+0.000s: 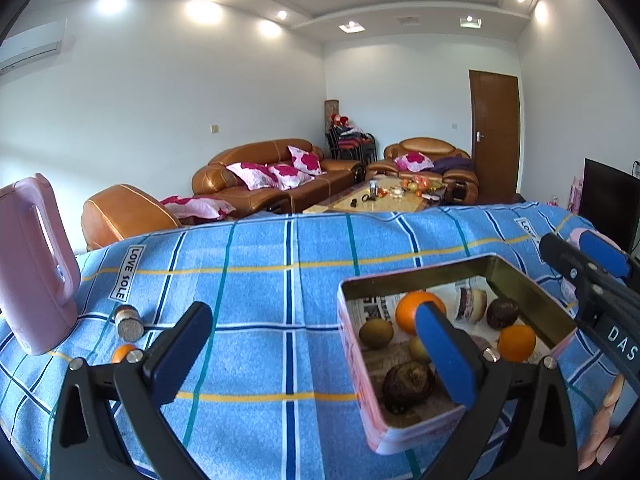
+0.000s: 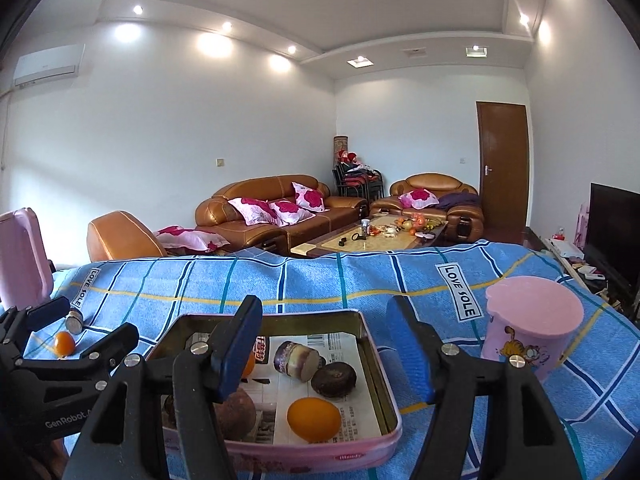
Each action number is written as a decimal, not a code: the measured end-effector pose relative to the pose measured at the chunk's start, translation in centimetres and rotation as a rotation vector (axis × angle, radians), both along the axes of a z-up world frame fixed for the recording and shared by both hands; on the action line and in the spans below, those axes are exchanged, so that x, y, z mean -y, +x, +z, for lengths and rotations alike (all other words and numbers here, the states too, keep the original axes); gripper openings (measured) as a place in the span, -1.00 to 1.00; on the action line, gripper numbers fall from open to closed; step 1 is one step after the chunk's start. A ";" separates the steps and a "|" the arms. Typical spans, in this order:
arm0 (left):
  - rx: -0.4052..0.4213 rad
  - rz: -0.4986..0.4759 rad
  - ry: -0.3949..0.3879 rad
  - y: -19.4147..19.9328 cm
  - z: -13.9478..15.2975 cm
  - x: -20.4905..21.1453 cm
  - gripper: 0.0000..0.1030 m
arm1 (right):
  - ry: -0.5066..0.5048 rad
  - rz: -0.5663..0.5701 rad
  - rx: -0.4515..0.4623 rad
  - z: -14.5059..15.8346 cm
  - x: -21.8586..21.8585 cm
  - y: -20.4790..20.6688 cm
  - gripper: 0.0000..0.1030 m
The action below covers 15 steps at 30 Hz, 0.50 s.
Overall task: Organize fruits
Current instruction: 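Lift both open grippers away from the box toward the remaining items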
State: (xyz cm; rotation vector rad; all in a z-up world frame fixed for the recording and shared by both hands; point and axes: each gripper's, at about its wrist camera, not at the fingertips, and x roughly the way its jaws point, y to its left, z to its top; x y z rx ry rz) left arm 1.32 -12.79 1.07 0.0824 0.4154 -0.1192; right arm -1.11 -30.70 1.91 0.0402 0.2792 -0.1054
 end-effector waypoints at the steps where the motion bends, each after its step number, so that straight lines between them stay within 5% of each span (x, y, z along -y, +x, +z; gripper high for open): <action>1: -0.001 0.001 0.000 -0.2 -0.1 0.0 1.00 | -0.004 -0.005 0.000 0.0 -0.1 -0.2 0.29; 15: -0.044 -0.004 0.002 -1.5 -0.4 -1.7 1.00 | 0.000 -0.051 -0.040 -0.1 -0.1 -1.1 0.29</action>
